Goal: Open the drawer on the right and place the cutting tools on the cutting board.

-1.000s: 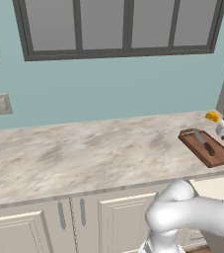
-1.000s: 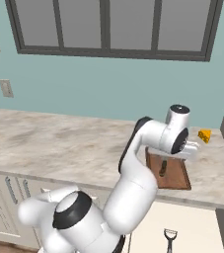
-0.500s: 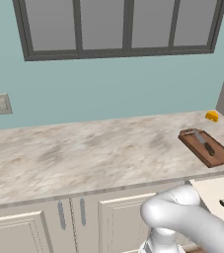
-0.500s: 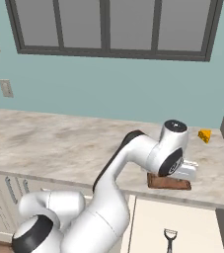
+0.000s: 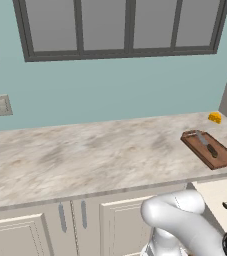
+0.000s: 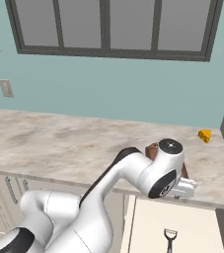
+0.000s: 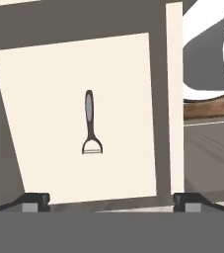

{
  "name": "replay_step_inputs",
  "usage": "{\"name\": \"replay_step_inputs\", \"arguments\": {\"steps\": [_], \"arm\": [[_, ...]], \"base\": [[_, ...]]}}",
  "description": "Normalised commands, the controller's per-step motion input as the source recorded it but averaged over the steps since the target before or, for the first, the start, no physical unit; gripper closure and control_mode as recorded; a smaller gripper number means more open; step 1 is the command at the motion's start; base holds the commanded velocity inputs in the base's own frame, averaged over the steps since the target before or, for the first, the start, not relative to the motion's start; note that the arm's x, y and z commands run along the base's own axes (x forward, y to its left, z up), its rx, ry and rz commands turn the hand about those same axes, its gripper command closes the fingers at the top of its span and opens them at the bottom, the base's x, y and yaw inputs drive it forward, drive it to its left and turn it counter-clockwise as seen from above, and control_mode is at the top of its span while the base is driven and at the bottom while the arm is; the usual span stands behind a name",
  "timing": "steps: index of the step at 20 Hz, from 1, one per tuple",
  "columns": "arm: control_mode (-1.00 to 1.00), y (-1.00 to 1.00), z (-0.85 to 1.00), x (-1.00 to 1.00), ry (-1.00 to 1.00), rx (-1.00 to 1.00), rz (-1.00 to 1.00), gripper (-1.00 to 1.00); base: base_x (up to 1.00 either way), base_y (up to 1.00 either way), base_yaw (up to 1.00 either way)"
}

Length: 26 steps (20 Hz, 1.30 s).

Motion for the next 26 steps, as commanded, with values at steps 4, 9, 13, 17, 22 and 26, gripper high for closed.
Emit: {"name": "replay_step_inputs", "arguments": {"steps": [4, 9, 13, 17, 22, 26], "arm": [[-1.00, 0.00, -0.29, -0.14, 0.00, 0.00, 0.00, -1.00], [-1.00, 0.00, -0.27, -0.06, 0.05, 0.00, 0.00, -1.00], [-1.00, 0.00, -0.18, 0.01, 0.08, -0.01, 0.00, -1.00], [-1.00, 0.00, -0.41, 0.02, 0.09, -0.07, 0.00, -1.00], [-1.00, 0.00, -0.56, 0.04, 0.14, -0.04, 0.00, -1.00], [-1.00, 0.00, -0.65, 0.00, 0.11, 0.00, 0.00, -1.00]], "base": [[0.00, 0.00, 0.00], [0.00, 0.00, 0.00], [0.00, 0.00, 0.00], [0.00, 0.00, 0.00], [0.00, 0.00, 0.00], [0.00, 0.00, 0.00]]}}
